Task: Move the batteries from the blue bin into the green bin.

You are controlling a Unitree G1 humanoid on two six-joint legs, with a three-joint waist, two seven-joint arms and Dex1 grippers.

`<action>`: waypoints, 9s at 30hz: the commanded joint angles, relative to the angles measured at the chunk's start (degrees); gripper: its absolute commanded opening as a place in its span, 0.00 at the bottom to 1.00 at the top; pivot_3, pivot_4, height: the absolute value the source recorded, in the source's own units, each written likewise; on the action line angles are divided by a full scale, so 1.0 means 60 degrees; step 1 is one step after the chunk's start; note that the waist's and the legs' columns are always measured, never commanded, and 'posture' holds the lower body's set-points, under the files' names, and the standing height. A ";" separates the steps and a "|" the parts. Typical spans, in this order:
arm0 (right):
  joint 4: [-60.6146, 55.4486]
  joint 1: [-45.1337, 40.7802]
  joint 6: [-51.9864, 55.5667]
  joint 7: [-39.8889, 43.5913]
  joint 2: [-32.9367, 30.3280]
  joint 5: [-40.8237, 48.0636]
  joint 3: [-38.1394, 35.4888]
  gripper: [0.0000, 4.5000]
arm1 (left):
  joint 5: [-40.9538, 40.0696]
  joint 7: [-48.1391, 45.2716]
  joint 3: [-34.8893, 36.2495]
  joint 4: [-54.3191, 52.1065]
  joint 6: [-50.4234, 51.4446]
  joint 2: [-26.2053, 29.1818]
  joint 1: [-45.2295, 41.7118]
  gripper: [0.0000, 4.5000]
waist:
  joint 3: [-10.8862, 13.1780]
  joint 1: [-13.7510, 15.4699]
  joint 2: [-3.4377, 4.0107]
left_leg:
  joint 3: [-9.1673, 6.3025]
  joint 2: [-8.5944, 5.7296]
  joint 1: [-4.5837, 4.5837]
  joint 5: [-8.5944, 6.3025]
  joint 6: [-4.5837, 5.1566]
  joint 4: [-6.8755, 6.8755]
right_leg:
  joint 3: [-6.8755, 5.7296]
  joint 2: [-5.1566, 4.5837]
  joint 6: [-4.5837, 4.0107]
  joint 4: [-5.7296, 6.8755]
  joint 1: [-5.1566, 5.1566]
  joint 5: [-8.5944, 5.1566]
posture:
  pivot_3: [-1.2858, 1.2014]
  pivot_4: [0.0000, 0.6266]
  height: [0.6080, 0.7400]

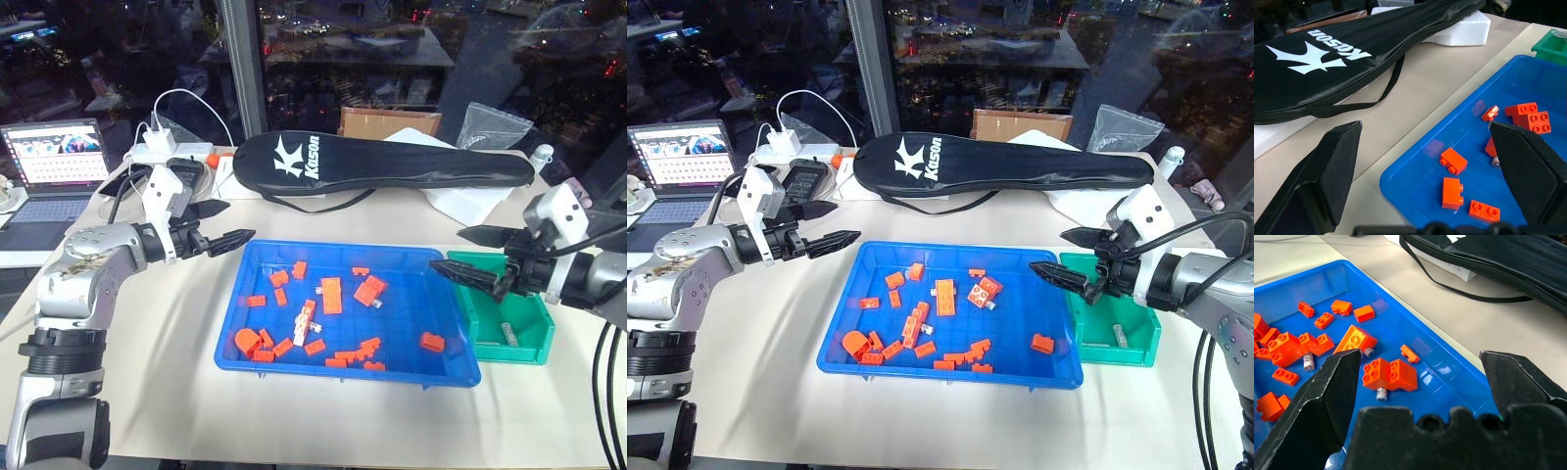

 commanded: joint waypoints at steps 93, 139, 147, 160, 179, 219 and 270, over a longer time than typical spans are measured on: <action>0.3475 -0.4678 -0.0442 0.3884 0.1995 -0.6571 0.6126 0.06 | -0.1228 -0.2632 -0.1262 -0.2679 0.0844 0.0773 0.0275 1.00 | -0.0004 0.0037 0.0021 | -0.0012 -0.0004 -0.0028 0.0002 0.0003 0.0047 | -0.0008 0.0004 -0.0005 0.0037 -0.0022 0.0000 | 0.52 0.24 0.97; 0.4094 -0.3956 -0.0814 0.3440 -0.1458 -0.6418 0.4644 0.87 | -0.0198 -0.2480 -0.1403 -0.1581 0.0226 0.0589 -0.0184 1.00 | -0.0039 -0.0154 0.0096 | -0.0024 -0.0019 -0.0024 -0.0003 0.0012 0.0061 | -0.0012 -0.0008 0.0051 0.0032 -0.0002 -0.0032 | 0.52 0.24 0.97; 0.2718 -0.5321 -0.0073 0.3923 0.0290 -0.5622 0.5422 0.87 | 0.0245 -0.2365 -0.1161 -0.1141 -0.0342 0.1008 0.0323 1.00 | -0.0041 -0.0256 0.0096 | -0.0025 -0.0014 -0.0013 -0.0003 0.0012 0.0049 | -0.0013 -0.0003 0.0051 0.0035 -0.0004 -0.0033 | 0.52 0.24 0.97; 0.1663 -0.5067 -0.1081 0.3157 0.3345 -0.6213 0.8130 0.87 | 0.0109 -0.2007 -0.0661 -0.1860 -0.0087 0.1403 0.1391 1.00 | -0.0044 -0.0001 0.0092 | -0.0030 -0.0016 -0.0058 -0.0001 0.0008 0.0074 | -0.0026 -0.0006 0.0007 0.0050 -0.0029 -0.0007 | 0.52 0.24 0.97; 0.5519 -0.7357 -0.9216 0.6164 0.4274 -0.8773 1.0258 0.87 | -0.0025 -0.1925 -0.0552 -0.2008 -0.0098 0.1401 0.1312 1.00 | -0.0044 -0.0015 0.0091 | -0.0029 -0.0007 -0.0037 0.0000 0.0006 0.0057 | -0.0035 0.0001 0.0001 0.0053 -0.0025 -0.0005 | 0.52 0.24 0.97; 0.4588 -0.7889 -0.7521 0.8348 0.2752 -0.7156 0.9971 0.11 | -0.0577 -0.2875 -0.0436 -0.2628 0.0149 0.2566 0.2424 1.00 | -0.0041 0.0114 0.0091 | -0.0030 -0.0002 -0.0035 0.0003 -0.0002 0.0049 | -0.0063 -0.0006 -0.0021 0.0060 -0.0026 -0.0007 | 0.52 0.24 0.97; 0.5265 -0.5819 -0.2278 0.4259 0.5854 -0.8983 0.9667 0.36 | 0.0460 -0.3290 -0.1562 -0.1140 -0.0652 0.1752 0.0463 1.00 | -0.0050 0.0003 0.0075 | -0.0036 -0.0004 -0.0020 0.0001 0.0001 0.0064 | -0.0059 0.0005 -0.0035 0.0129 -0.0040 -0.0024 | 0.52 0.24 0.97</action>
